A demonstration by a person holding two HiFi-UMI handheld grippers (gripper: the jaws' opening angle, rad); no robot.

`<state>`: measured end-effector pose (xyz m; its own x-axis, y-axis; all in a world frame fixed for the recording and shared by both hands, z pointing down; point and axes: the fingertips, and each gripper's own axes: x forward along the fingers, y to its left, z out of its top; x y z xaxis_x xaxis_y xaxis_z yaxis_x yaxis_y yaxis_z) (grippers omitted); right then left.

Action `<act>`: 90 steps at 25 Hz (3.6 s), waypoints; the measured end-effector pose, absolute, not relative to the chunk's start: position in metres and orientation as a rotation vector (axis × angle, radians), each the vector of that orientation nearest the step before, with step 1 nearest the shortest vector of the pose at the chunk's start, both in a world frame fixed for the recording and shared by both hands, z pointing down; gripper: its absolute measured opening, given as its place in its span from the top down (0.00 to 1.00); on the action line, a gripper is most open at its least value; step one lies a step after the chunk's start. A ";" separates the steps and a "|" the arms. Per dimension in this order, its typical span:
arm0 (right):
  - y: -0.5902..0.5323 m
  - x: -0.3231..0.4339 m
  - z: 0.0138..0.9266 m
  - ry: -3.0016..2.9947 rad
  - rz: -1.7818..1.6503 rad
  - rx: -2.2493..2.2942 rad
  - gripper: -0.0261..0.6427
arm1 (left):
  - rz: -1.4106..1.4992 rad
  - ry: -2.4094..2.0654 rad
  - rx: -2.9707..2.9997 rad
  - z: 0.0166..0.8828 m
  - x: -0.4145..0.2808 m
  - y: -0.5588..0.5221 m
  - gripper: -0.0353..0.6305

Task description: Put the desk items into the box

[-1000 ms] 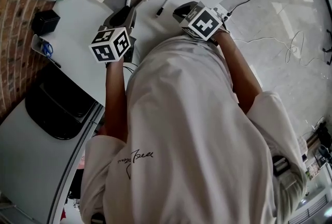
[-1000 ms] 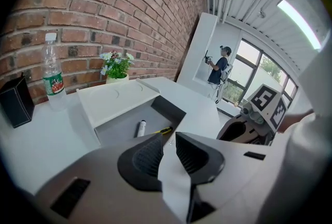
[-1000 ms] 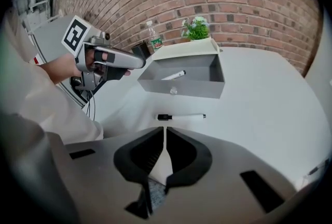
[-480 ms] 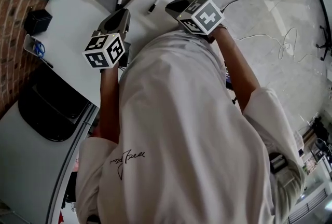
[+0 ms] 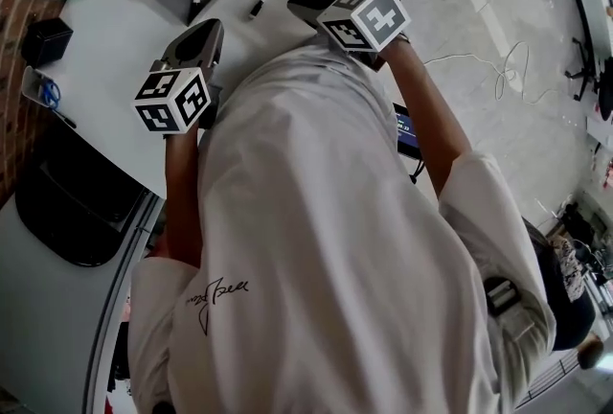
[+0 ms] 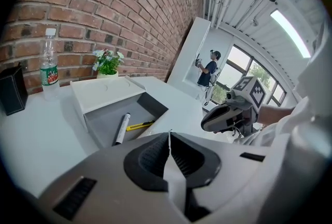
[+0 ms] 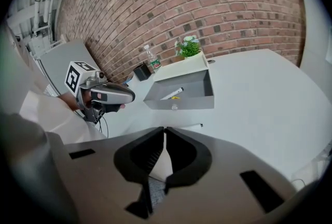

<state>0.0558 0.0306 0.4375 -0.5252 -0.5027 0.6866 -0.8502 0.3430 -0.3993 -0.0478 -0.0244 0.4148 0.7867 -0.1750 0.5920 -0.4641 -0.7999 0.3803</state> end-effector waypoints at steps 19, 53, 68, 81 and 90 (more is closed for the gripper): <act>0.011 0.054 0.433 -2.118 0.626 0.961 0.90 | 0.831 -0.300 2.478 0.425 -0.037 0.007 0.94; -0.002 0.016 0.510 -1.952 0.194 0.396 0.81 | 0.869 -0.304 2.422 0.438 -0.045 0.006 0.94; -0.006 0.017 0.541 -1.920 0.180 0.286 0.78 | 0.871 -0.327 2.378 0.445 -0.049 0.001 0.94; 0.000 0.017 0.546 -1.929 0.265 0.309 0.85 | 0.867 -0.320 2.347 0.450 -0.050 0.000 0.94; 0.004 0.016 0.544 -1.923 0.324 0.394 0.88 | 0.858 -0.322 2.349 0.450 -0.051 0.000 0.94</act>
